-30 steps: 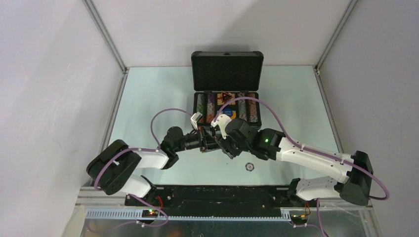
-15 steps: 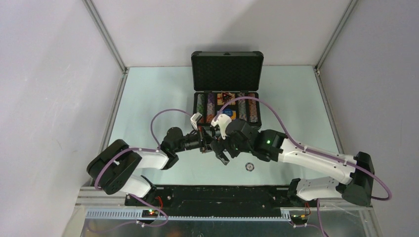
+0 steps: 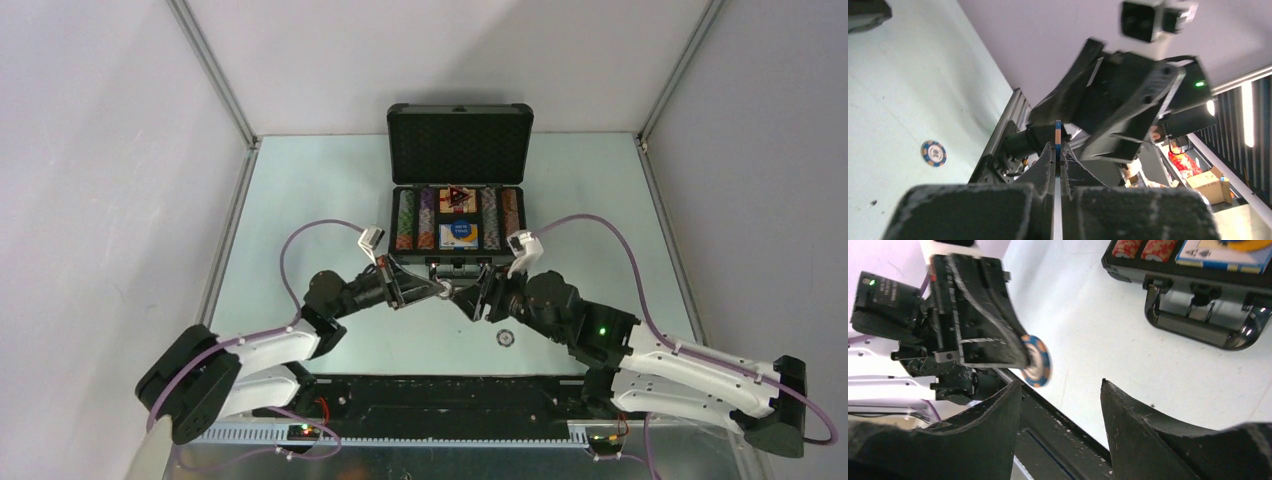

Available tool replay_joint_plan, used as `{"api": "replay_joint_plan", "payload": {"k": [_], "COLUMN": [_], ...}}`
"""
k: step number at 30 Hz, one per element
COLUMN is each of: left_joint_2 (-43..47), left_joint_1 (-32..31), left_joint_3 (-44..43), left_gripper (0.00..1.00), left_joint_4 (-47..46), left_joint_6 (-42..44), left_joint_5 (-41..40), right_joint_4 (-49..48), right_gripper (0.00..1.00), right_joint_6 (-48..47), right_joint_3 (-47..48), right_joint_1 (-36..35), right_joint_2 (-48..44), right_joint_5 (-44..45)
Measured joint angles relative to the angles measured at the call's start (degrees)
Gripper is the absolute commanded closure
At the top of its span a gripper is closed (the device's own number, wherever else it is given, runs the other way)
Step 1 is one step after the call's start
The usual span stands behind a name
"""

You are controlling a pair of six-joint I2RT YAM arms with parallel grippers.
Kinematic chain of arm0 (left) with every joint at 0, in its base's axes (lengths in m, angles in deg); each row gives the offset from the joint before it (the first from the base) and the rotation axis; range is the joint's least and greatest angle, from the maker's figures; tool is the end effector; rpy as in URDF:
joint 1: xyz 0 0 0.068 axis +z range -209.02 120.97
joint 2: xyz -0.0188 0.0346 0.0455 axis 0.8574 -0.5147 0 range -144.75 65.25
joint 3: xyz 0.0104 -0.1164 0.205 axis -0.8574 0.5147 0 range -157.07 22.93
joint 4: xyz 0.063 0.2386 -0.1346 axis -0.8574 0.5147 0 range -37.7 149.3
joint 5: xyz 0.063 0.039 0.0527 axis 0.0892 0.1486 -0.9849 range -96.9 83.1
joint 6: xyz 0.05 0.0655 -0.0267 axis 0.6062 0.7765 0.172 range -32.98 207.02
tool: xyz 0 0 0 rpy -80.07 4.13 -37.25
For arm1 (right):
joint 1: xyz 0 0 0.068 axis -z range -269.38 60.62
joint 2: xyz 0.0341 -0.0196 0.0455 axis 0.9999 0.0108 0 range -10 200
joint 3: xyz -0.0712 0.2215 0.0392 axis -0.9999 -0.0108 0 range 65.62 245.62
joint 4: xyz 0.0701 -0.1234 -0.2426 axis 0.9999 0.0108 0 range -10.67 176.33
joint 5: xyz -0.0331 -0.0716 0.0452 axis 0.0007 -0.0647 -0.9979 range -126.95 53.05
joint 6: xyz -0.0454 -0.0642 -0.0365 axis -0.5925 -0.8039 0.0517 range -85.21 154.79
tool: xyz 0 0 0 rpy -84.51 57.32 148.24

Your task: Pack up texas hold em set

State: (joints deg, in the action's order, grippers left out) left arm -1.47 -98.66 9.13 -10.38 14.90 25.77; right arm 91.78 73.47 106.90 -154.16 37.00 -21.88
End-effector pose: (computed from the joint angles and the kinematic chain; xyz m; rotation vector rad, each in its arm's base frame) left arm 0.1858 -0.2076 0.1684 0.0906 1.7696 -1.9192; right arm 0.1362 0.2422 0.2656 -0.2638 1.9825 0.9691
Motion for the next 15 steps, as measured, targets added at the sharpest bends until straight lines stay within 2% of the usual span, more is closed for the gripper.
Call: {"api": "replay_joint_plan", "payload": {"k": [6,15], "left_joint_2": [4.9,6.2], "left_joint_1": [0.0,0.0], "left_joint_3": [0.5,1.0], "left_gripper": [1.0,1.0], "left_joint_4": [-0.3,-0.2], "left_joint_6": [-0.4,-1.4], "left_joint_5": [-2.1,-2.5], "right_joint_4": [-9.2,-19.1], "right_gripper": [0.4,0.49], "right_joint_6": [7.8,10.3], "right_joint_3": [-6.0,-7.2], "right_joint_1": [0.0,-0.3], "right_joint_2": [-1.4,-1.5], "right_joint_5": [-1.1,-3.1]}}
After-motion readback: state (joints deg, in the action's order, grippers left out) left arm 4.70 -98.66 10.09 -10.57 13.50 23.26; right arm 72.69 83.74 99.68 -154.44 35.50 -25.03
